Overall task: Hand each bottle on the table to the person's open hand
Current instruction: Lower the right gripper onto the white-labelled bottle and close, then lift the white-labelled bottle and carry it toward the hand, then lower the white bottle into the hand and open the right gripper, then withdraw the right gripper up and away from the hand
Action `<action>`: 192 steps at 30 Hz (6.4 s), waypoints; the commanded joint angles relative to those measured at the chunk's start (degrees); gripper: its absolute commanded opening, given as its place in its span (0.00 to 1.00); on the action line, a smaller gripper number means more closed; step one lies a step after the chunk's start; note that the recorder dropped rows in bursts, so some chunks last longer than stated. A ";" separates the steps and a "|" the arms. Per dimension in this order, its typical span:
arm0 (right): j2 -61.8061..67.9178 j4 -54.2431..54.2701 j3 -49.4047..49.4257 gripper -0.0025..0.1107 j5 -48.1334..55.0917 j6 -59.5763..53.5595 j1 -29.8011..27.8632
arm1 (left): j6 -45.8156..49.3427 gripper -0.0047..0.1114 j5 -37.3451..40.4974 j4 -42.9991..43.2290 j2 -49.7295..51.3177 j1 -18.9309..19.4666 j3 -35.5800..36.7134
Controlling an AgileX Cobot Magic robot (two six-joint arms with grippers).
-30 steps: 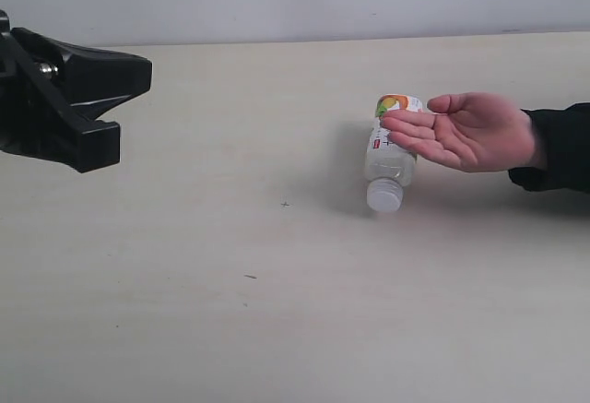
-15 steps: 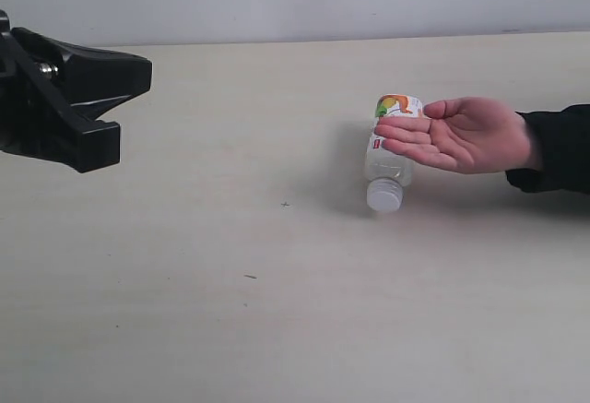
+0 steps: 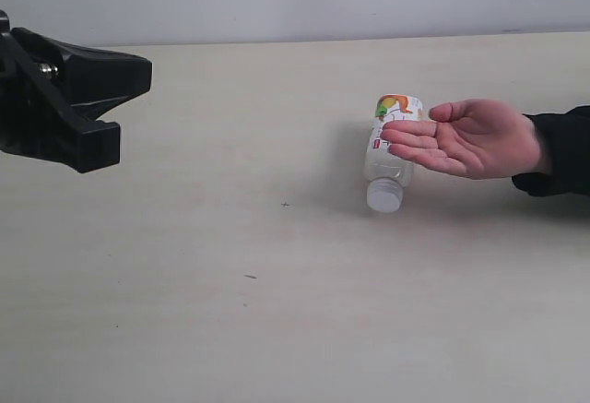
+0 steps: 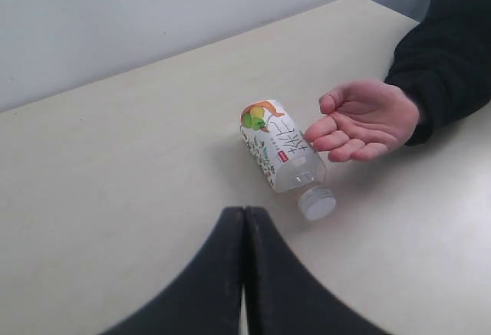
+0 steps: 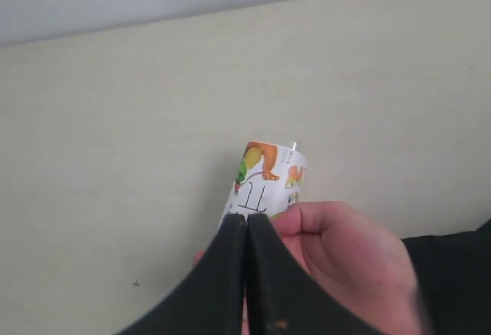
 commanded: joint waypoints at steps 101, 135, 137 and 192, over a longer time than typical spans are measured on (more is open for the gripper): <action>46.44 4.54 -62.09 0.02 28.59 -3.89 3.97 | 0.24 0.05 -0.25 -0.34 -0.46 0.00 0.25; 27.21 -6.79 -17.54 0.02 28.59 -5.81 3.97 | 0.24 0.05 -0.25 -0.34 -0.46 0.00 0.25; 28.21 -6.79 -17.40 0.02 28.59 -5.70 3.97 | 0.24 0.05 -0.25 -0.34 -0.46 0.00 0.25; 20.09 -9.34 -25.34 0.61 26.26 -8.60 3.97 | 0.24 0.05 -0.25 -0.34 -0.46 0.00 0.25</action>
